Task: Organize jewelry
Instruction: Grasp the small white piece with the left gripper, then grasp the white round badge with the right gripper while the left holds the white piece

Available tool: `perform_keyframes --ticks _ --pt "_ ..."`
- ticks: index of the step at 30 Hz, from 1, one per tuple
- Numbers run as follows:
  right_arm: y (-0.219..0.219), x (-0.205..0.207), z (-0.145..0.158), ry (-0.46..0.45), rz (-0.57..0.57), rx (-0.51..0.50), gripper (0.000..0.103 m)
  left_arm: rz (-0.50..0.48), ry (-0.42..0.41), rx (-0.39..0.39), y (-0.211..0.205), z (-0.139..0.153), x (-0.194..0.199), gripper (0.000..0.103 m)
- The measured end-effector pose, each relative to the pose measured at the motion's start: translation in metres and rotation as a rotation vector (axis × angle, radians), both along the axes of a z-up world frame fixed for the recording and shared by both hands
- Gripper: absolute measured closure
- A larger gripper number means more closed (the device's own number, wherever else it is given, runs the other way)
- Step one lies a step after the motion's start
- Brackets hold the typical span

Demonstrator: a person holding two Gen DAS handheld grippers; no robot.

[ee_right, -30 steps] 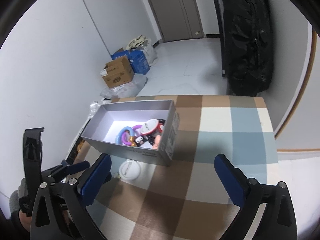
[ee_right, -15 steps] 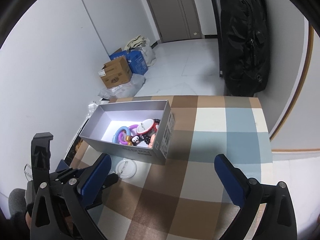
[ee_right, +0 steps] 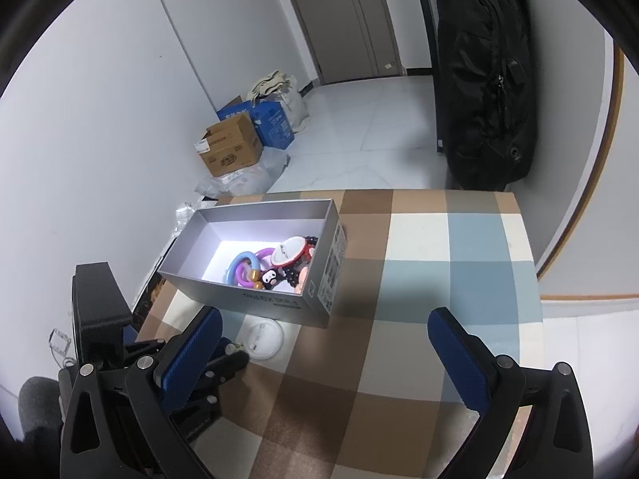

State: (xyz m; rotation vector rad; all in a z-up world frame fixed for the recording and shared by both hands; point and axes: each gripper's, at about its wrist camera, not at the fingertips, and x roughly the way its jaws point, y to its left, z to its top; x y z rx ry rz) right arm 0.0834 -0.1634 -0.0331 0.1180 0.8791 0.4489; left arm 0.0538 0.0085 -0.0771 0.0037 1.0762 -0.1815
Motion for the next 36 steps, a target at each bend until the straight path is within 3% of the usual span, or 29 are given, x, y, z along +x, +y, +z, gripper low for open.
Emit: perform_keyframes --ticks 14,20,29,36 --pt "-0.003 -0.001 -0.002 0.013 -0.014 -0.002 0.000 -0.009 -0.032 -0.048 -0.002 0.017 -0.005 0.095" --pt "0.001 -0.001 -0.008 0.027 -0.018 -0.015 0.000 0.043 -0.061 -0.140 0.010 0.033 -0.006 0.095" --pt "0.013 0.002 -0.026 0.083 -0.015 -0.039 0.000 0.113 -0.121 -0.214 0.024 0.054 -0.010 0.095" --pt "0.040 0.001 -0.047 0.141 0.031 -0.105 0.001 0.174 -0.170 -0.301 0.051 0.068 -0.012 0.095"
